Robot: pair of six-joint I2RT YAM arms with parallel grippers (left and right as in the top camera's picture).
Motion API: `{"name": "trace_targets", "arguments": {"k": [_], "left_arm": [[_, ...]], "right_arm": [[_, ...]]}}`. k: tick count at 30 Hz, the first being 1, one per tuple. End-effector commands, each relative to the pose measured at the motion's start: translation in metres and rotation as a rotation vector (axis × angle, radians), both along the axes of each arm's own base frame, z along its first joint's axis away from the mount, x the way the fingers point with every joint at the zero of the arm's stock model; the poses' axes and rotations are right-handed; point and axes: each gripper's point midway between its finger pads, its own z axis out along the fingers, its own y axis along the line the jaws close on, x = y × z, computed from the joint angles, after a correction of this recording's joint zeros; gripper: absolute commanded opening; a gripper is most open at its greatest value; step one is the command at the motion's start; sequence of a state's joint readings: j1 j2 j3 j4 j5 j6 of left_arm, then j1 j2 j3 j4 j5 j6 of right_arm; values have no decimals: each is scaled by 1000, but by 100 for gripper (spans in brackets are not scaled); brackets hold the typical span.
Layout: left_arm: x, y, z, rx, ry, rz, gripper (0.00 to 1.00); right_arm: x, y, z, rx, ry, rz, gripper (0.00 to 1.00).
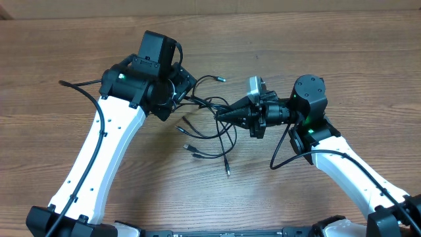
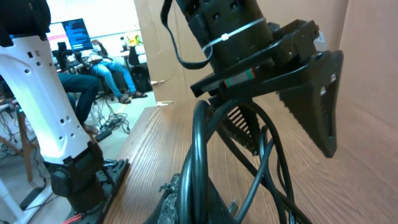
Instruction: Untangle cables
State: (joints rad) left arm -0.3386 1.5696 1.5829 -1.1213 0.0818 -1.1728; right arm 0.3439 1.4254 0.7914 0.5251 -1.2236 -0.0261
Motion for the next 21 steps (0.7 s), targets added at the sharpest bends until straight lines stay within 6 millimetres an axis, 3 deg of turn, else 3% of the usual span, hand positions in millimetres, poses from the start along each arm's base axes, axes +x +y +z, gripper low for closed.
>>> {"name": "trace_targets", "arguments": {"k": [1,3,5,10,17,21], "left_arm": [[4,-1,10,4,-34,-11,64],[4,-1,10,4,-34,-11,51],[4,-1,10,4,-34,-11,27],[4,-1,10,4,-34,-11,6],[4,2,10,4,-37,-4,4],[3,14,24,-8,-68,22,4]], "right_arm": [[-2,1,5,8,-19,13,4],[-2,1,5,8,-19,13,4],[-2,1,5,8,-19,13,4],[-2,1,5,8,-19,13,4],[-2,1,3,3,-4,12,4],[0,0,-3,-13,38,3,4]]}}
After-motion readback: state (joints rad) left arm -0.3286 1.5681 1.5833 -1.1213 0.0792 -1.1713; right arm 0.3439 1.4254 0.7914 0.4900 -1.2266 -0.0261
